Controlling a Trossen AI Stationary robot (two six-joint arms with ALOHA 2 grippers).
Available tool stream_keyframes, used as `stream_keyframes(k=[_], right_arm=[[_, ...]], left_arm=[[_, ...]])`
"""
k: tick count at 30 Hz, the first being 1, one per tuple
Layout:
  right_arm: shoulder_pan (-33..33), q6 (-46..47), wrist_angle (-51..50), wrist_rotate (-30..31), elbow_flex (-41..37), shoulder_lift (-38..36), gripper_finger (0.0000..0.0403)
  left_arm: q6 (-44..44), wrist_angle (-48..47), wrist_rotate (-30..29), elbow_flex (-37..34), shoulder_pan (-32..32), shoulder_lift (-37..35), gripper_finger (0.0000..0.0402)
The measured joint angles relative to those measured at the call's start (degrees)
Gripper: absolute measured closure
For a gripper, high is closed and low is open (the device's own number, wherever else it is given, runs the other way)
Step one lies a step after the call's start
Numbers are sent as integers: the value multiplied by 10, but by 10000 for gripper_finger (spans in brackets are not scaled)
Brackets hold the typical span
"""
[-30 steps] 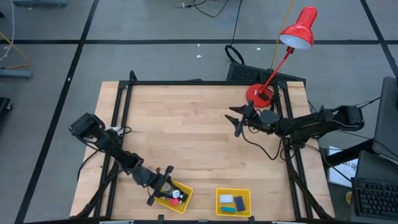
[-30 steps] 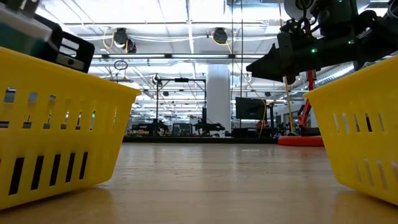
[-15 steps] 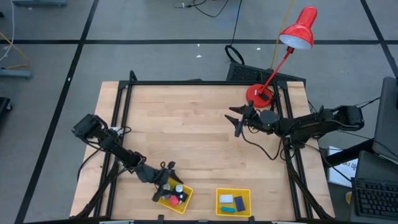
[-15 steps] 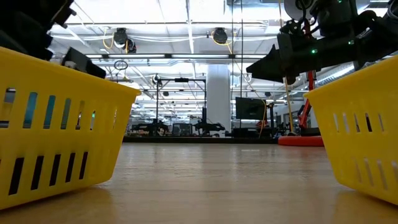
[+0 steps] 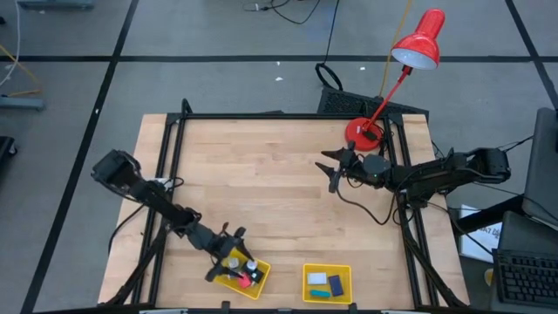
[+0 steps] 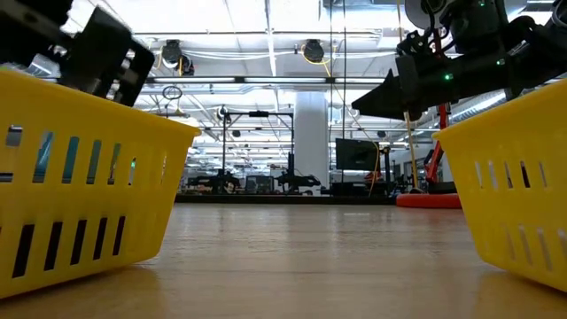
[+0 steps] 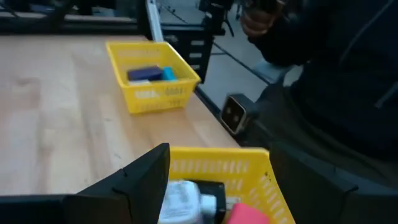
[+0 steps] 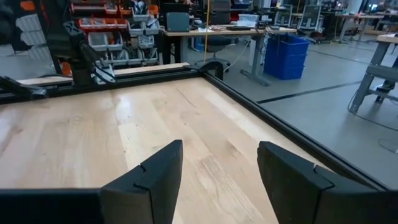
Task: Pick & Place Office items
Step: Return to Home Position
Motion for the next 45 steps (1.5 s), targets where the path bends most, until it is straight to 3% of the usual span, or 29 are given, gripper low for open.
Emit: stream_keyframes(k=[9,14,17,20,25,28,33,38,45], right_arm=[[0,-9,1,0,0,0,206],[0,-9,1,0,0,0,206],[0,-9,1,0,0,0,206],[0,-9,1,0,0,0,206],[-2,-47,1,0,0,0,206],[-4,-63,-2,0,0,0,206],[-12,-19,-30,-54,0,-3,206],[-61,42,-45,-164,1,-26,206],[-135,72,-107,-276,1,-89,206]], left_arm=[[-20,-223,-9,0,50,-222,136],[-12,-290,-9,0,96,-370,142],[37,-324,-21,0,129,-463,144],[106,-359,-83,0,158,-555,140],[215,-412,-250,0,184,-676,130],[177,-474,-317,1,191,-717,125],[154,-583,-317,-14,209,-734,127],[144,-512,-264,-85,228,-734,124],[133,-403,-255,-183,283,-749,118]])
